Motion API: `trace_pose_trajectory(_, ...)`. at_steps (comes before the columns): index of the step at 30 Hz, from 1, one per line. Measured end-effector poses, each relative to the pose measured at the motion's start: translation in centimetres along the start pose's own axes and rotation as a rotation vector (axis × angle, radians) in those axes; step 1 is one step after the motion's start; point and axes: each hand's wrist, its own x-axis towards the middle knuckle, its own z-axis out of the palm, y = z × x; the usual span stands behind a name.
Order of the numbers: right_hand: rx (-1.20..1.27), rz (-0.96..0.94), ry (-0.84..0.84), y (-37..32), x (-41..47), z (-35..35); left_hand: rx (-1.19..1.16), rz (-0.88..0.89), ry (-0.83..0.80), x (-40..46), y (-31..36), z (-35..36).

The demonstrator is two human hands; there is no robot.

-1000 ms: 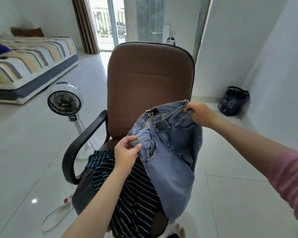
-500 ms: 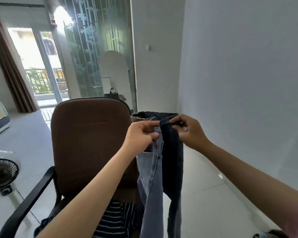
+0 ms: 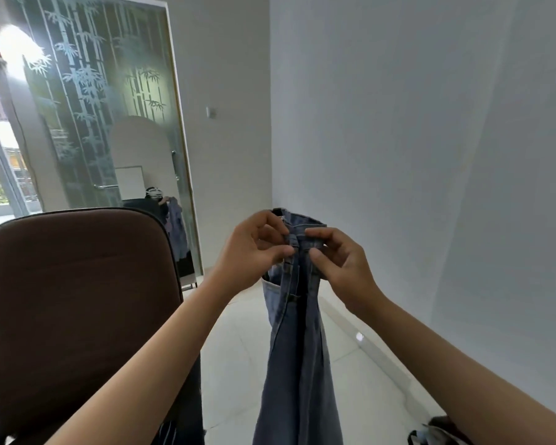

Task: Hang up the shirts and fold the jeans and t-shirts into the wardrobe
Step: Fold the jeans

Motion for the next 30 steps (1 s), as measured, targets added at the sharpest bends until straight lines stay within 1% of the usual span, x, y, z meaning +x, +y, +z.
trace_pose_trajectory(6,-0.046,-0.06,0.026,-1.2,-1.1,-1.8,-0.057,0.022,-0.048,0.0,1.3,2.0)
trace_pose_trajectory(11,-0.104,-0.087,0.122,-2.4,-1.7,-1.4,0.003,0.129,-0.162,0.7,2.0,2.0)
trace_pose_trajectory(13,-0.118,-0.099,0.141,-2.6,-1.6,-1.0,0.008,0.173,-0.168,1.3,2.4,1.8)
trace_pose_trajectory(16,-0.15,-0.156,0.153,-3.1,-1.0,-0.4,-0.067,0.192,-0.19,2.3,2.7,0.7)
trace_pose_trajectory(20,-0.318,-0.27,0.22,-3.5,-0.1,0.1,-0.174,0.153,-0.266,3.1,3.5,-0.9)
trace_pose_trajectory(21,-0.34,-0.286,0.235,-3.7,0.2,0.2,-0.175,0.152,-0.262,3.1,3.5,-1.2)
trace_pose_trajectory(22,-0.348,-0.292,0.249,-3.9,0.4,0.3,-0.15,0.172,-0.225,3.0,3.3,-1.4)
trace_pose_trajectory(23,-0.341,-0.29,0.262,-4.1,0.7,0.4,-0.09,0.218,-0.144,2.9,2.8,-1.6)
trace_pose_trajectory(25,-0.313,-0.275,0.298,-4.6,1.4,0.4,0.048,0.355,0.08,2.4,1.0,-2.2)
trace_pose_trajectory(27,-0.284,-0.266,0.317,-5.1,2.1,0.4,0.102,0.452,0.272,1.1,-1.2,-2.6)
trace_pose_trajectory(28,-0.273,-0.265,0.321,-5.4,2.4,0.4,0.113,0.454,0.341,0.4,-2.3,-2.9)
trace_pose_trajectory(29,-0.262,-0.263,0.323,-5.7,2.7,0.6,0.123,0.416,0.392,-0.2,-3.6,-3.3)
trace_pose_trajectory(30,-0.245,-0.256,0.325,-6.0,3.0,0.7,0.111,0.337,0.397,-0.7,-4.8,-3.7)
